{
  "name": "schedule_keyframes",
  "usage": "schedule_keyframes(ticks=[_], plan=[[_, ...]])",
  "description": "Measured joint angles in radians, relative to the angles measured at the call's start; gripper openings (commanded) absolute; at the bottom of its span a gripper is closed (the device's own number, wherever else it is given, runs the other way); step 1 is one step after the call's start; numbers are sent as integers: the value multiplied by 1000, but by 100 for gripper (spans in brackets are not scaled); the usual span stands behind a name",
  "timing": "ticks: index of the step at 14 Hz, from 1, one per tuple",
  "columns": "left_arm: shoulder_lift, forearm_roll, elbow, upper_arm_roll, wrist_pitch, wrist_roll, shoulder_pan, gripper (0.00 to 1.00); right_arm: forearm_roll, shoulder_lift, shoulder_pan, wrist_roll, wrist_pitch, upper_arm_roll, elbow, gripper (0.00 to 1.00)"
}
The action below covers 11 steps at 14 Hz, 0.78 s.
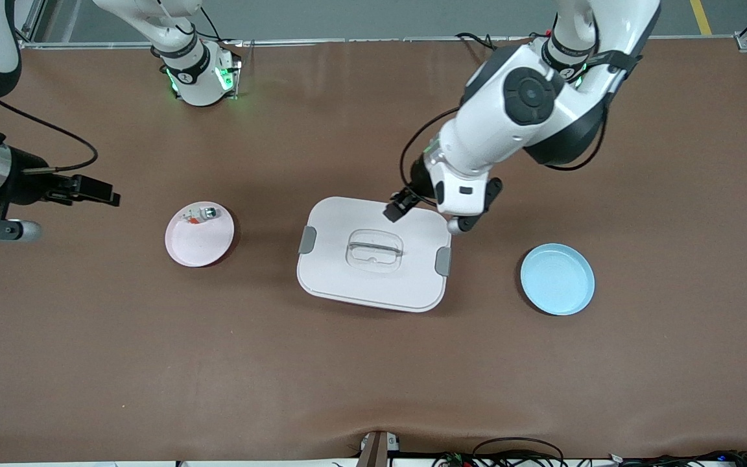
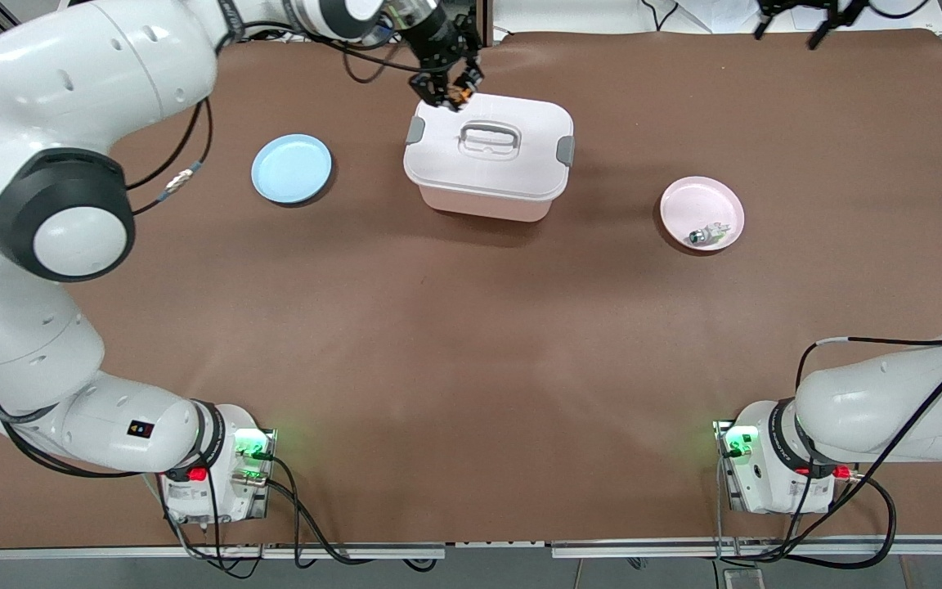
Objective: Transfer orange switch to right arm and place
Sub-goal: 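Lift the switch with the left gripper while the right gripper reaches over, then bring the switch to the right gripper and close the right gripper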
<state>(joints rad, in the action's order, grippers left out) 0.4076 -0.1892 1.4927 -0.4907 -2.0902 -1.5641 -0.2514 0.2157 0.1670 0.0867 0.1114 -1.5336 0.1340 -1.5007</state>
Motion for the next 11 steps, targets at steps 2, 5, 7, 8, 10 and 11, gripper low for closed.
schedule_keyframes(ticks=[2,5,7,8,10,11], plan=[[33,0,-45,0,0,-116,-32,0,132,-8,-10,1,-131,2,-86,100],[59,-1,-80,0,0,-239,-70,0,256,-50,-69,0,-358,5,-251,100],[75,-29,-102,0,0,-296,-95,0,357,-90,-131,3,-474,8,-341,100],[85,-47,-113,0,0,-323,-111,0,412,-110,-158,3,-526,10,-381,100],[106,-61,-132,0,0,-388,-137,0,507,-146,-211,3,-625,12,-455,100],[113,-61,-138,0,0,-419,-146,0,551,-160,-237,4,-665,12,-487,100]])
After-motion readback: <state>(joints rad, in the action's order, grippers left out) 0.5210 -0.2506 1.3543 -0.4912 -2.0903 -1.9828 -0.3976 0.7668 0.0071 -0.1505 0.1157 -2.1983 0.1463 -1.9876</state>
